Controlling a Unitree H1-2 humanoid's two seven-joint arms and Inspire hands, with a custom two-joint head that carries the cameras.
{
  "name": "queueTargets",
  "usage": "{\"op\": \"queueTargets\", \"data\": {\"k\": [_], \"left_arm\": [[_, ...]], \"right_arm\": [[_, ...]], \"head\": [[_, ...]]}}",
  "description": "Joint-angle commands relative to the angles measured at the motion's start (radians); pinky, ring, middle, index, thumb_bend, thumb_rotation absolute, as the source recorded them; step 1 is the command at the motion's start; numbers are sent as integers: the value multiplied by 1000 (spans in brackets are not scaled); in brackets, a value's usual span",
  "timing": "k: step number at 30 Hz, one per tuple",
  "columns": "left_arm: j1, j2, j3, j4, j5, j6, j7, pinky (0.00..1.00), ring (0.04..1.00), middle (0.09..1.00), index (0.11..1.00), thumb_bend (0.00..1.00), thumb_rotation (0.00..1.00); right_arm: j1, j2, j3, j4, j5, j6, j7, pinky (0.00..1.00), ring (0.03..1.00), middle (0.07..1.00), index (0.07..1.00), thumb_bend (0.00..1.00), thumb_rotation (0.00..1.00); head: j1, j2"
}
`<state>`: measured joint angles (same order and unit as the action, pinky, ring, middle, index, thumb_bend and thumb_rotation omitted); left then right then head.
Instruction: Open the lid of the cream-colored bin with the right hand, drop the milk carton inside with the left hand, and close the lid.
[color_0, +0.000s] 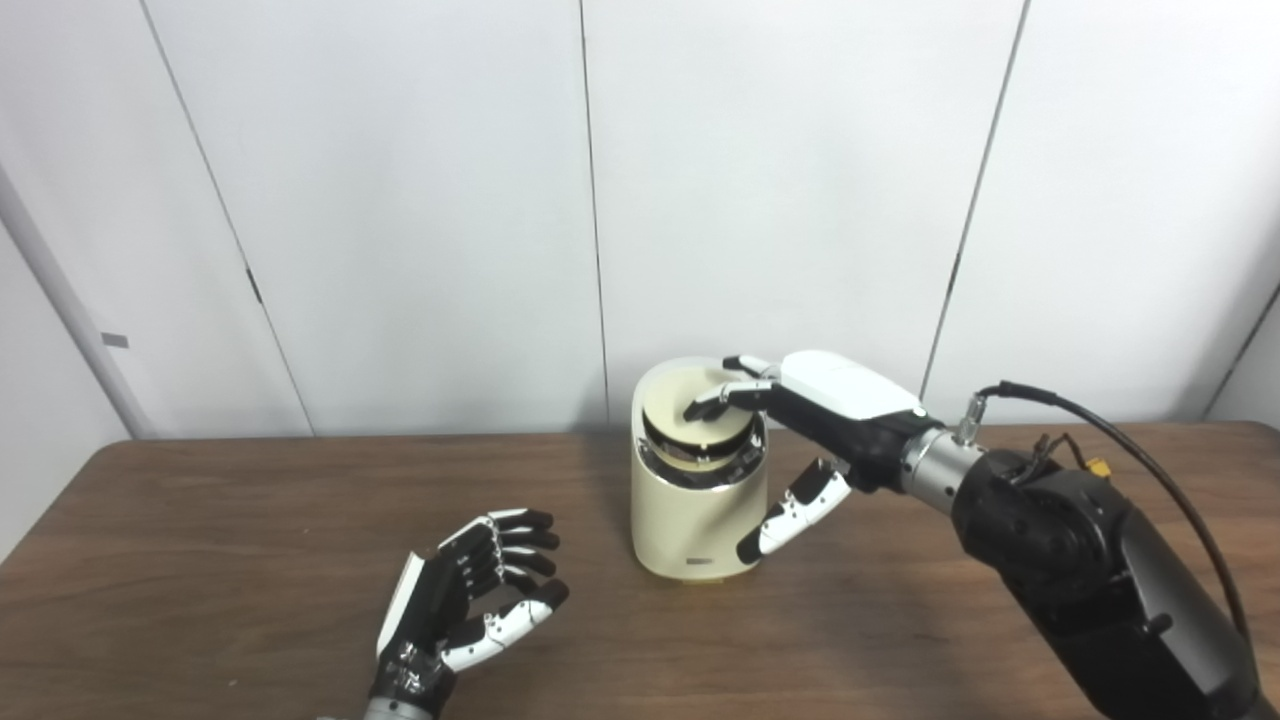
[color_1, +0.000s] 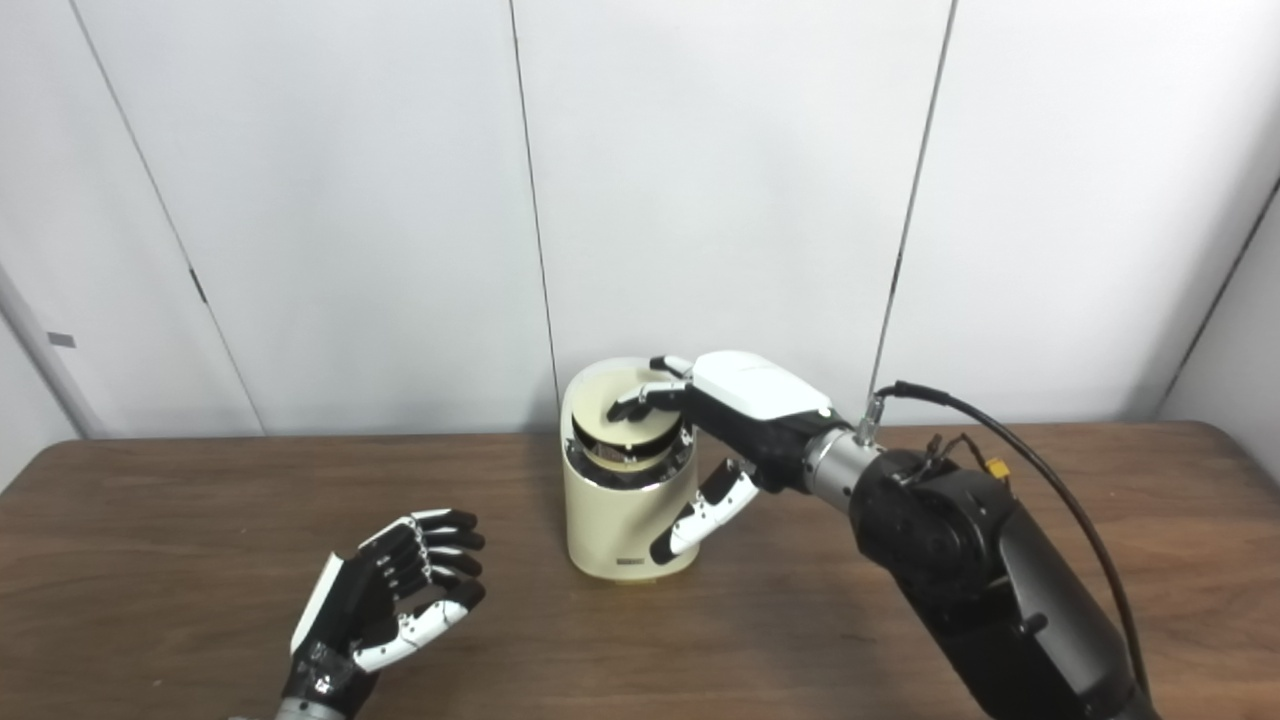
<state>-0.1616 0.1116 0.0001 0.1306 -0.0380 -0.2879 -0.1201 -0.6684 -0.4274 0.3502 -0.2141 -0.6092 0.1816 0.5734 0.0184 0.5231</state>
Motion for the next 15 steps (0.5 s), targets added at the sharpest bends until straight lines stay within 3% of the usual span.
{"op": "queueTargets", "data": {"k": [1, 15], "left_arm": [[15, -15, -3, 0, -3, -23, 7, 469, 581, 653, 701, 675, 216], [24, -17, -2, -28, -17, 4, 1, 469, 580, 651, 701, 663, 185]], "right_arm": [[-27, -8, -3, -20, 1, -31, 0, 964, 972, 793, 802, 808, 313], [-15, -25, 30, -34, -37, -18, 74, 980, 973, 814, 818, 799, 340]], "head": [[1, 3], [4, 16]]}}
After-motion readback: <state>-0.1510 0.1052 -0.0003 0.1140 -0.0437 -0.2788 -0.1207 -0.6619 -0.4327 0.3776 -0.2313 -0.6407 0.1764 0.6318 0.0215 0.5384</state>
